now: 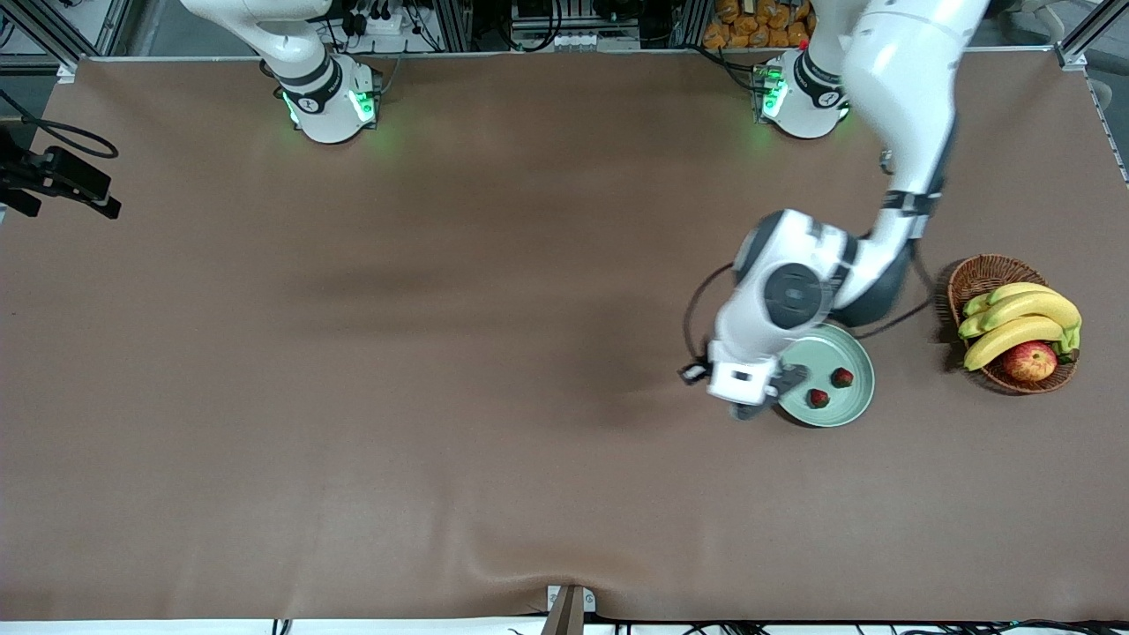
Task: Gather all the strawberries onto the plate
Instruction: 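Carry the strawberry onto the plate and open the left gripper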
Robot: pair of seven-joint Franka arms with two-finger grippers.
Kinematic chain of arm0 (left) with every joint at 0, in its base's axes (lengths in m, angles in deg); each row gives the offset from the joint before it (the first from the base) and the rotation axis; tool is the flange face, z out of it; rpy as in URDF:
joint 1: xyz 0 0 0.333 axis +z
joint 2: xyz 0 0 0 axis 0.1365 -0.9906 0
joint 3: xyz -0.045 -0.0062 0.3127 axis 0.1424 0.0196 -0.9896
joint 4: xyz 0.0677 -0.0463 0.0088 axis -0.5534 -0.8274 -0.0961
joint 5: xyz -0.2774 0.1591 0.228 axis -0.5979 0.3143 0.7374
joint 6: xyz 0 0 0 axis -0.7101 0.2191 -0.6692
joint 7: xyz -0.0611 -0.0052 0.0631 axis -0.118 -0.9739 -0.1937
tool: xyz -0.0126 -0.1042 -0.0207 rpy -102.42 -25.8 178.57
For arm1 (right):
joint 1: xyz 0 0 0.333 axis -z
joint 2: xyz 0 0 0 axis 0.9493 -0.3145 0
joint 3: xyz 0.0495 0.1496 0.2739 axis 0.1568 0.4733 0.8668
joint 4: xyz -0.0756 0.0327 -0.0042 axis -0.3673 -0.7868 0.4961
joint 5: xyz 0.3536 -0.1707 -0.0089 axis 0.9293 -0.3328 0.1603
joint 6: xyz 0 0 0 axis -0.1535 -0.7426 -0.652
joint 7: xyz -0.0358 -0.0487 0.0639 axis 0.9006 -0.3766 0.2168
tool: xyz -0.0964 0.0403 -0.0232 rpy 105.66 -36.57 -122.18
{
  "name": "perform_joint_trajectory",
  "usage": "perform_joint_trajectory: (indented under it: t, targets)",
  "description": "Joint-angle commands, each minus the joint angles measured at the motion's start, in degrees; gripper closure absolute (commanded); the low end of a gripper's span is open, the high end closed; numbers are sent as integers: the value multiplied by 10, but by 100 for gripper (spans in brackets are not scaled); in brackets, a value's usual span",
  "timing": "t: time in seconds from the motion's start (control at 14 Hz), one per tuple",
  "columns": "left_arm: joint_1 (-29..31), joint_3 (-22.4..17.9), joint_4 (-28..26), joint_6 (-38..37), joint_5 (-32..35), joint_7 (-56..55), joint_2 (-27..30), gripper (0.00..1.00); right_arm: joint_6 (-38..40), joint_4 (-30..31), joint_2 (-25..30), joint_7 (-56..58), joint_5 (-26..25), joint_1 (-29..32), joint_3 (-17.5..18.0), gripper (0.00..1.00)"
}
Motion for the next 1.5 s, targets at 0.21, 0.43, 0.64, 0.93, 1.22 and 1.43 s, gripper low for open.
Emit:
perform_joint_trajectory:
  t: [0.21,0.43,0.64,0.93,1.22,1.43]
  targets:
    - [138,5,-47,-28,9,246,0,100,7,-7,-2,2,9,9,2,0]
    - [174,5,-50,-28,9,297,-11,58,7,-9,-1,2,11,8,2,0]
    - [170,6,-46,-30,9,289,-3,0,8,-9,0,-17,11,8,2,0]
    - [176,4,-35,-55,9,298,50,0,8,-9,-1,-28,10,7,2,0]
    - [182,2,11,-113,11,298,112,0,9,-9,0,-28,10,7,2,0]
    - [189,6,57,-181,15,305,154,0,8,-9,-1,-27,10,7,2,0]
